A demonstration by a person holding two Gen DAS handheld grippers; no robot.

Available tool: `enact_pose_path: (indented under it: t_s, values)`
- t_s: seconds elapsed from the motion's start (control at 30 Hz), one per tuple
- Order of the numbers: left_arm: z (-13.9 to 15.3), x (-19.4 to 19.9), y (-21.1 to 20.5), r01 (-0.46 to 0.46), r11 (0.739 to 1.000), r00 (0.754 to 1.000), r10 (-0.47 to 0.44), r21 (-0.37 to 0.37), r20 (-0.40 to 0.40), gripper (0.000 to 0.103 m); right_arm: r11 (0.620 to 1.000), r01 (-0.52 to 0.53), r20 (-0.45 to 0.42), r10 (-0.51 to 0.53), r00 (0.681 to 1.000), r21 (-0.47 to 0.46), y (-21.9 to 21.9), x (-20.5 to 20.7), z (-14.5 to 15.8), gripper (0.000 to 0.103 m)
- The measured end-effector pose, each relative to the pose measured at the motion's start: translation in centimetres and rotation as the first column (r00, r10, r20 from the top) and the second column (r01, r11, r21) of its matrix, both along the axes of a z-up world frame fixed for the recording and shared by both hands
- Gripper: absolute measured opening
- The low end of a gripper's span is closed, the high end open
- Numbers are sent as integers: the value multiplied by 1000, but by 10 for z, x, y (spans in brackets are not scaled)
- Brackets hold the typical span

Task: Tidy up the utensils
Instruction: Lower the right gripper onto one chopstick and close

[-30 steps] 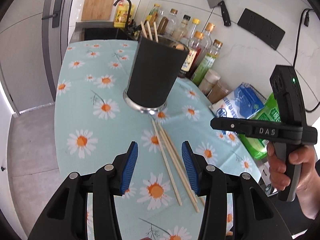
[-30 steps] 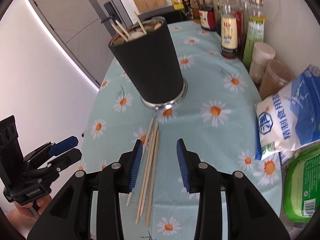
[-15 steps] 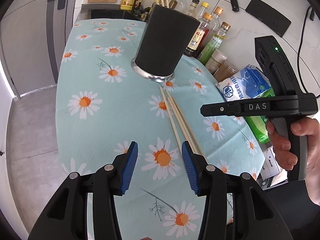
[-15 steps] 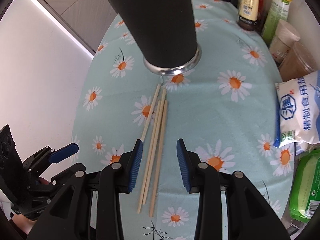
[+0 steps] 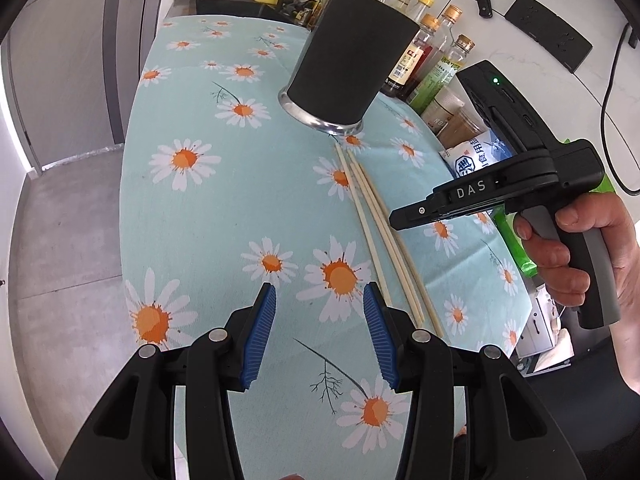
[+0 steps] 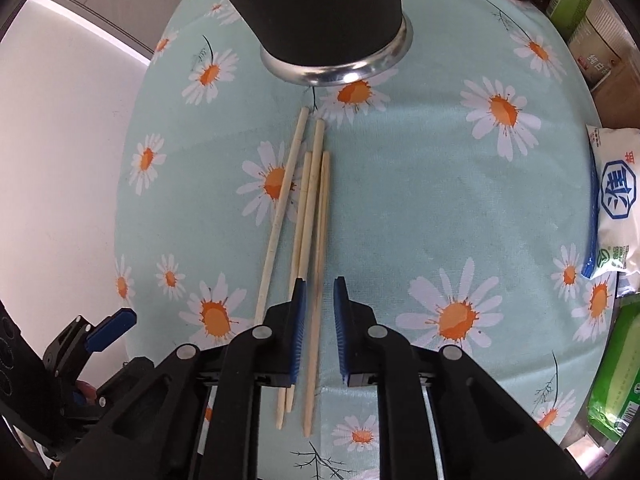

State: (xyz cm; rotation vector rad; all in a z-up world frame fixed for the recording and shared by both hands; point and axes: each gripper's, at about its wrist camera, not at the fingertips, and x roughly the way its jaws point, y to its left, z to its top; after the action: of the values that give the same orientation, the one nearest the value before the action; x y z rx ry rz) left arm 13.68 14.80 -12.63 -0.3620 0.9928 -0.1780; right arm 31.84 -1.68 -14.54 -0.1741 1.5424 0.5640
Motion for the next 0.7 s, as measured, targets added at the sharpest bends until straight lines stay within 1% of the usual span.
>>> enact_pose_path:
  t_s: [0.13,0.2,0.23,0.4,0.47,0.57,0.7]
  values:
    - [-2,0,2,-2,1000,1000,2,-4,-8,44,999,-6,2,6,1000,-39,7,-2,0,14]
    - [-2,1,2,2,1000,1000,-2,-4,-11,44,997,-12,9,13,1000,-70,13,-2,0,11]
    - [-2,1,1,7,1000,1000,-7,-2,-12,44,996,-15,12,16,1000,-82,16,-3,0,9]
    - [-2,3,-3,29,1000,999,-29,-4,-20,44,992,-17,25,21,999,-122,30,-2,-1,9]
    - [-2,5,-5,40,999,999,-40,-4,-25,44,991,-8,26,12,1000,-136,31,-3,-1,6]
    - [-1,11,-9,56,998,998,-56,3,-33,44,991,-3,14,5,1000,-133,35,-1,-4,6]
    - [1,22,-13,72,997,996,-71,18,-55,44,994,1,-5,-2,1000,-113,23,2,1,6]
